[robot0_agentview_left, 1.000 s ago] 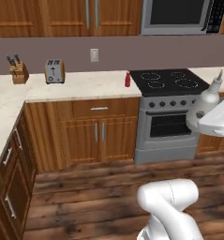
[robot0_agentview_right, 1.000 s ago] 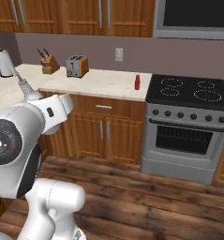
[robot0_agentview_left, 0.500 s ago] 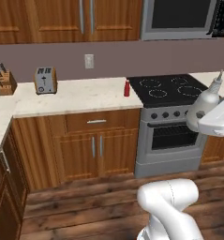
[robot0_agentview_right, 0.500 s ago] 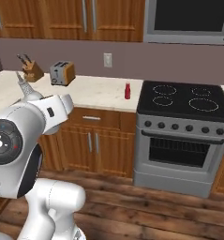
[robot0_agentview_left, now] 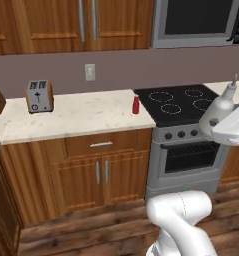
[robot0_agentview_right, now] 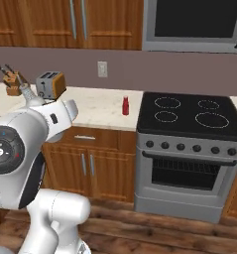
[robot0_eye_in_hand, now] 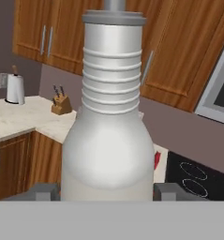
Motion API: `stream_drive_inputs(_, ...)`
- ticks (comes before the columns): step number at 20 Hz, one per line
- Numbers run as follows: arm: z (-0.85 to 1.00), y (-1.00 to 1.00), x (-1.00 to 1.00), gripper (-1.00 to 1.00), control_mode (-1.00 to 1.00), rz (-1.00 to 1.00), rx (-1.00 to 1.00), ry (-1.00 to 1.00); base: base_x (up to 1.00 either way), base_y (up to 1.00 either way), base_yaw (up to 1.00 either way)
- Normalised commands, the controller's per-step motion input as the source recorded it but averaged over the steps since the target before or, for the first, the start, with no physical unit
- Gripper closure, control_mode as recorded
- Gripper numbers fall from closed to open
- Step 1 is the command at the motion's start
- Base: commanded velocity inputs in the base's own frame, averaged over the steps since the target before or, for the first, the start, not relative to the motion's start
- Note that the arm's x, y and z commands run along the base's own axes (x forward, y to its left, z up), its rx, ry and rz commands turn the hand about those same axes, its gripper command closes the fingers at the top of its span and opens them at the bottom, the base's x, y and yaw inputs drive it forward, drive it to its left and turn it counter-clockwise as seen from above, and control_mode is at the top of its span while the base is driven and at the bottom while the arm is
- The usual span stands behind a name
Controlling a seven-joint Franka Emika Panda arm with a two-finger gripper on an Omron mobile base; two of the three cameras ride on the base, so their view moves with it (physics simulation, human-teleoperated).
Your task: Take 2 condiments from the cabinet and move them on the counter near the stove.Make sure the condiments are lined up with each other, next to each other.
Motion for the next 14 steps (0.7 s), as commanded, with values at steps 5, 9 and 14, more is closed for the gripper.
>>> stream_drive_inputs(5,0.00,0.00,0.00,1.00,1.00,0.00,0.00,0.00,0.52,0.37,-0.10)
stream_drive_inputs(9,0.00,0.00,0.00,1.00,1.00,0.00,0.00,0.00,0.44,0.43,-0.07)
stream_drive_inputs(14,0.00,0.00,0.00,1.00,1.00,0.00,0.00,0.00,0.42,0.40,-0.07)
